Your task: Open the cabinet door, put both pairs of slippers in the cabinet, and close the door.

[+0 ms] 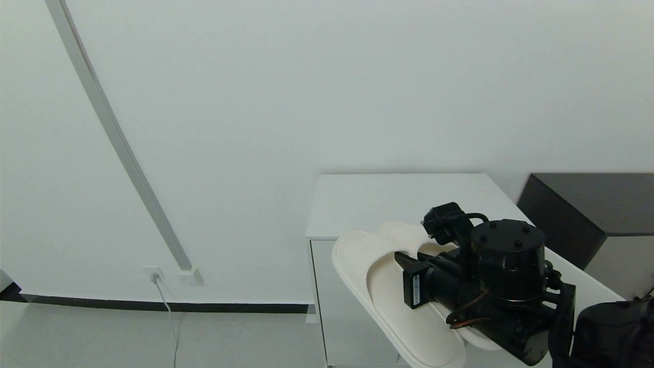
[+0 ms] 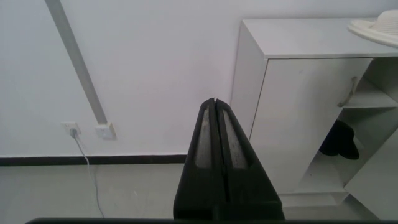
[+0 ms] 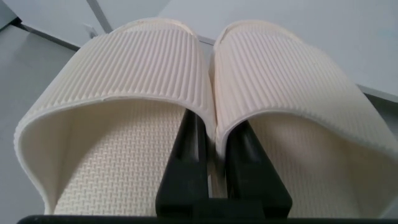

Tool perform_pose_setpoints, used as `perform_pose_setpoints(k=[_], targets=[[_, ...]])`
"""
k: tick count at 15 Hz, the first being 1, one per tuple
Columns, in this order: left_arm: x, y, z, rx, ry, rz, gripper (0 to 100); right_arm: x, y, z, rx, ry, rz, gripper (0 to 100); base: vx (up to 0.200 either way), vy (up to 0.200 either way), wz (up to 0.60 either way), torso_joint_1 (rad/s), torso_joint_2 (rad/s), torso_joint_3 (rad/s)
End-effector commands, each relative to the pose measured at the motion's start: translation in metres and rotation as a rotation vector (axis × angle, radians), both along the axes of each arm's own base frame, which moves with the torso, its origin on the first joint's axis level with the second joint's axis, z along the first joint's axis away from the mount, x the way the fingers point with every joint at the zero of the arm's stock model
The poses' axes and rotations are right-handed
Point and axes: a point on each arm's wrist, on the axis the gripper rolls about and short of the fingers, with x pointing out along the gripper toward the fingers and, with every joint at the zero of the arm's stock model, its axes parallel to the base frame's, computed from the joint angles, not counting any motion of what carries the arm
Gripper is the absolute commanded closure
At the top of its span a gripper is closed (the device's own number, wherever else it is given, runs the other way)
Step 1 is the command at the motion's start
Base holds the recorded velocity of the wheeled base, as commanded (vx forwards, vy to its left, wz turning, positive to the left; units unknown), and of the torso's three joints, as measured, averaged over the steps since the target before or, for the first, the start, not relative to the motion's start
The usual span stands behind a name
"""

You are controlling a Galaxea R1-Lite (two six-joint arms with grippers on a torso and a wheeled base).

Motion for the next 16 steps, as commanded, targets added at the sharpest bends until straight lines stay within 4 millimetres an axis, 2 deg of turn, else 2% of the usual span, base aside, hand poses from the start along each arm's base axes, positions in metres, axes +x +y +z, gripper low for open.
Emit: perform_pose_setpoints(k=[1, 8, 16], targets=[[0.0001, 0.0, 0.0, 0.0, 0.001, 0.0, 100, -0.0007, -0.0009, 0.0005, 0.001, 0.0, 0.0, 100, 0.0, 0.0, 0.0, 0.0, 0.0, 0.0], [0.0001, 0.0, 0.0, 0.0, 0.001, 0.0, 100, -0.0002, -0.0003, -0.0022, -0.006, 0.006, 0.0, 100, 0.0, 0.0, 0.0, 0.0, 0.0, 0.0], [0.0001, 0.0, 0.0, 0.0, 0.001, 0.0, 100, -0.0001, -0.0001, -0.0044, -0.011, 0.011, 0.001, 100, 0.0, -0.2, 0.0, 0.006, 0.0, 0.002]])
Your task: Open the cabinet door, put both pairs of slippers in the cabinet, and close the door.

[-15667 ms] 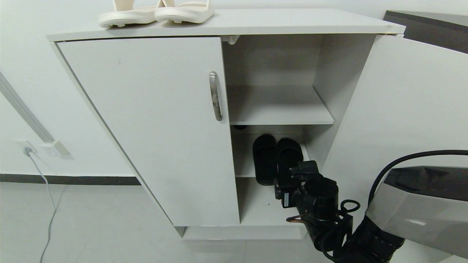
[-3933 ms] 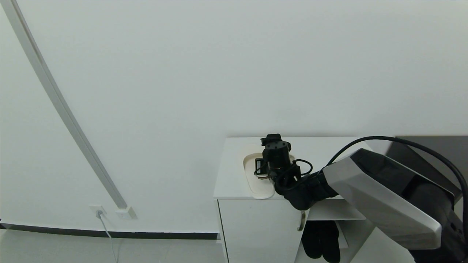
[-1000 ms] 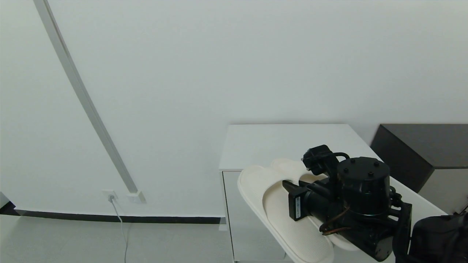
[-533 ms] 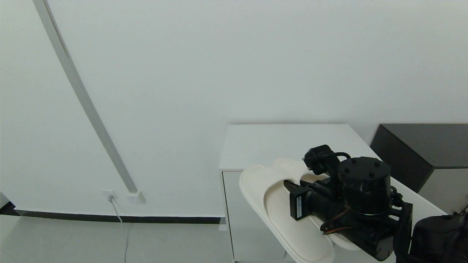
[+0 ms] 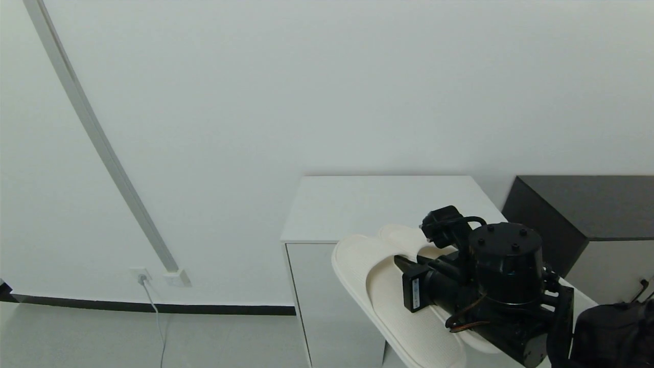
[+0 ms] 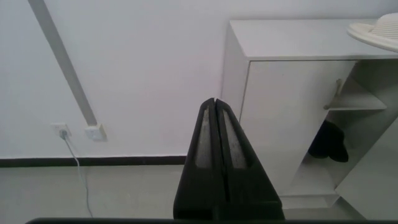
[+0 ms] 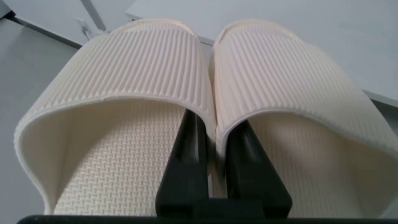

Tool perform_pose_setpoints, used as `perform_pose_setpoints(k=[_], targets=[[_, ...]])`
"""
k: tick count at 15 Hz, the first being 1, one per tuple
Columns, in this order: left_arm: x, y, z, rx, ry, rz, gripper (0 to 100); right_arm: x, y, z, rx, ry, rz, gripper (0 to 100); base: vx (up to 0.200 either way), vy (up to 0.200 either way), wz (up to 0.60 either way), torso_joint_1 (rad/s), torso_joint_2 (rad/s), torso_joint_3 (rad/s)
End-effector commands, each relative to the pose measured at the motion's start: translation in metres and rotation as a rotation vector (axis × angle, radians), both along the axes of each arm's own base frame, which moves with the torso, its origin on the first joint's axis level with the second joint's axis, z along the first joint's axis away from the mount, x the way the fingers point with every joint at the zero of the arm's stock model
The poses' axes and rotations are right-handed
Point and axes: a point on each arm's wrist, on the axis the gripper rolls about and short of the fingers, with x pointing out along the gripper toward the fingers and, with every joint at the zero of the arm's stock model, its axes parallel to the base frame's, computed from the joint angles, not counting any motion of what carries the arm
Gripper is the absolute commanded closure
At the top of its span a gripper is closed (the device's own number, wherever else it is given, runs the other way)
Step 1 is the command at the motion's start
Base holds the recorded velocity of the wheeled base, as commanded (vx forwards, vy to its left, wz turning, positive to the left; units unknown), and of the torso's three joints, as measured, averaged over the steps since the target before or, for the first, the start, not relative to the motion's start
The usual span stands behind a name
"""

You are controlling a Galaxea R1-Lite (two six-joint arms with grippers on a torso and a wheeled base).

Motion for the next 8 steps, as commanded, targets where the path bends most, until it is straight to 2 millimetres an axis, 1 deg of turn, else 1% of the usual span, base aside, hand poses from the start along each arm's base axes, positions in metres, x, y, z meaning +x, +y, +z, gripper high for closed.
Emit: perform_pose_setpoints(k=[1, 8], targets=[[0.0001, 0.0, 0.0, 0.0, 0.001, 0.0, 100, 0.0005, 0.0004, -0.0014, -0.003, 0.003, -0.001, 100, 0.0, -0.2, 0.0, 0.007, 0.0, 0.002], [0.0001, 0.0, 0.0, 0.0, 0.001, 0.0, 100, 0.0011, -0.001, -0.0009, -0.002, 0.002, -0.005, 100, 0.0, -0.2, 0.0, 0.002, 0.0, 0.004]])
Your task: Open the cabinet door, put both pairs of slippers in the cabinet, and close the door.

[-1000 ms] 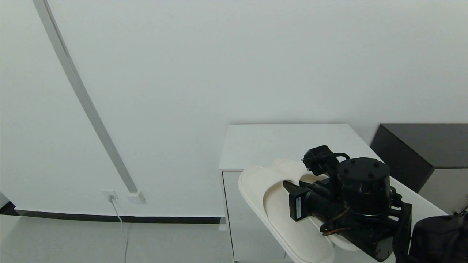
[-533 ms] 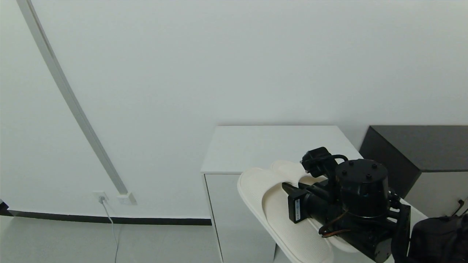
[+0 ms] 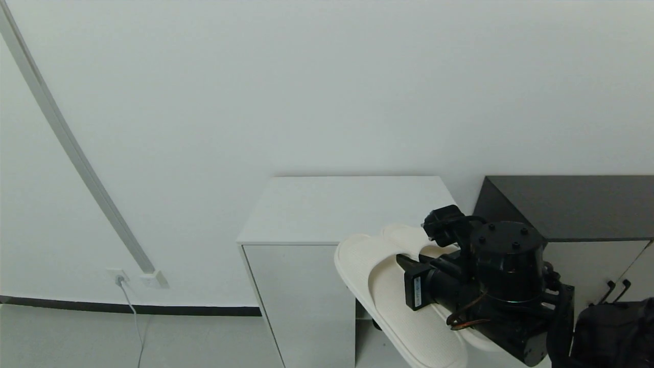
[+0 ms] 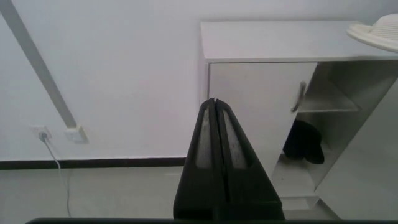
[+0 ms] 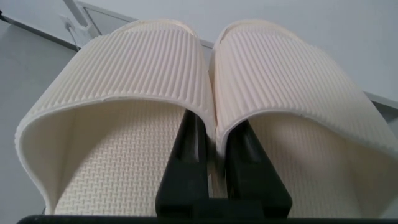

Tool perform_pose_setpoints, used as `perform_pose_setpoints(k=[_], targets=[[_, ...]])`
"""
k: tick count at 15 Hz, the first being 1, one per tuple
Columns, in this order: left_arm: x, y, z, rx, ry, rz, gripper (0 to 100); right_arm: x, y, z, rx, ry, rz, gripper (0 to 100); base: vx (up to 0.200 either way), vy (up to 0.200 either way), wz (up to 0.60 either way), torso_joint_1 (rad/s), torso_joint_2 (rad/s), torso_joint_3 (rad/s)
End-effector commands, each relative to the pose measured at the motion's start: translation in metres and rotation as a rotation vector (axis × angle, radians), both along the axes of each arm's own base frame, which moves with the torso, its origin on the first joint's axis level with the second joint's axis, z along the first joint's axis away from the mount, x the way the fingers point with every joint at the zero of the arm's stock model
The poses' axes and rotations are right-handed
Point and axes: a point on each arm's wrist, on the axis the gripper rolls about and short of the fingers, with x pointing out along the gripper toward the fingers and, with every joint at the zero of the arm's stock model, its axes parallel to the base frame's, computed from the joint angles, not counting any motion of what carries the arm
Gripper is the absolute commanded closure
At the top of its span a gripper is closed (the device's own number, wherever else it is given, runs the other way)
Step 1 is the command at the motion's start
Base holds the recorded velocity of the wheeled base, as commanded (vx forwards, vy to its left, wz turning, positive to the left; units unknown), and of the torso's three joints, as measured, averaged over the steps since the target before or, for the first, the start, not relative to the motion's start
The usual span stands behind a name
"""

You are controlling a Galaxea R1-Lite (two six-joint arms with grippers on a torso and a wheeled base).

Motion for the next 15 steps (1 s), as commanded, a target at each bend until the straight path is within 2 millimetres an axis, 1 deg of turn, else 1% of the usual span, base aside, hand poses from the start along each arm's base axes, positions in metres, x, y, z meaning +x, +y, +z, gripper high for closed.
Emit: perform_pose_setpoints(k=[1, 2, 15], targets=[[0.0001, 0.0, 0.0001, 0.002, 0.0, -0.001, 100, -0.0003, 0.0001, -0.0003, 0.0, 0.0, 0.001, 100, 0.0, -0.2, 0.0, 0.012, 0.01, 0.002], [0.0002, 0.0, 0.0001, 0.002, 0.002, -0.001, 100, -0.0006, -0.0003, -0.0002, 0.001, 0.001, 0.001, 100, 0.0, -0.2, 0.0, 0.007, 0.0, -0.007], [0.0001, 0.0, 0.0001, 0.0, 0.0, -0.001, 100, -0.0012, -0.0016, -0.0031, -0.007, 0.008, -0.001, 100, 0.0, 0.0, 0.0, 0.0, 0.0, 0.0]])
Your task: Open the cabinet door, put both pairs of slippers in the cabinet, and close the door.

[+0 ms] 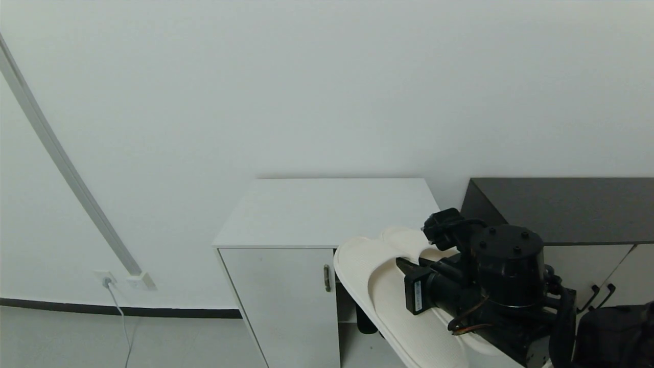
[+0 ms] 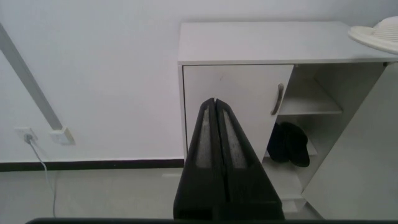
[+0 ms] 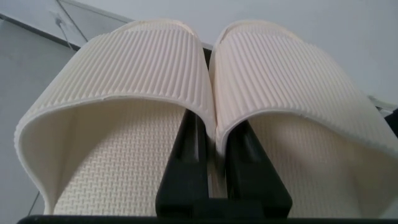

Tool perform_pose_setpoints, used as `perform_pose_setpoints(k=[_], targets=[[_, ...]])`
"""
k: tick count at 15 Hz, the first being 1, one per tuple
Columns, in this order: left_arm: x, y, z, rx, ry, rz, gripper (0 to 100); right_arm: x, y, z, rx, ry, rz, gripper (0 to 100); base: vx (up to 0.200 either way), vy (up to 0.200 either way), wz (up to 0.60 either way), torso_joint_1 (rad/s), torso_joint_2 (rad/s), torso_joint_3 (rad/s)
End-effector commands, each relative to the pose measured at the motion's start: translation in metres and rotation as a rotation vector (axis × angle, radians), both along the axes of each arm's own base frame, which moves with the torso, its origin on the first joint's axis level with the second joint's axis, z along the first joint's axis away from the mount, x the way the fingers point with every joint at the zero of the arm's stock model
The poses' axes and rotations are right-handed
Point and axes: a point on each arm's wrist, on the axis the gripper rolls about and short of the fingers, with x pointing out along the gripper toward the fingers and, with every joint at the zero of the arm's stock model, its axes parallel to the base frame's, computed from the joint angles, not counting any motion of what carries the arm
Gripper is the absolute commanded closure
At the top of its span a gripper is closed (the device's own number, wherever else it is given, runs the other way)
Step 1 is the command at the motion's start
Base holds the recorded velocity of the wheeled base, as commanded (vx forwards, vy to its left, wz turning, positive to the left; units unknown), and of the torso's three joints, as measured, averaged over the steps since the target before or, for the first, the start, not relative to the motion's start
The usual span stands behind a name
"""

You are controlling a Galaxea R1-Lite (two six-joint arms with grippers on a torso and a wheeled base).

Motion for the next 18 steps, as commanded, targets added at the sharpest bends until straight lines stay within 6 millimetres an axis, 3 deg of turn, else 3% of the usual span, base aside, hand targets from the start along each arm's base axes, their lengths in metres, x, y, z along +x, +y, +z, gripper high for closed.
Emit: perform_pose_setpoints(k=[1, 5, 18], targets=[[0.0, 0.0, 0.0, 0.001, 0.001, 0.001, 100, 0.0, 0.0, -0.001, -0.002, 0.004, -0.002, 100, 0.0, 0.0, 0.0, 0.0, 0.0, 0.0], [0.0, 0.0, 0.0, 0.001, 0.001, 0.001, 100, 0.0, -0.006, -0.008, -0.037, -0.008, -0.001, 100, -0.15, 0.0, 0.0, 0.01, 0.01, 0.002], [0.0, 0.0, 0.0, 0.0, 0.001, 0.002, 100, 0.0, -0.006, -0.012, -0.04, -0.008, -0.002, 100, 0.0, 0.0, 0.0, 0.0, 0.0, 0.0]])
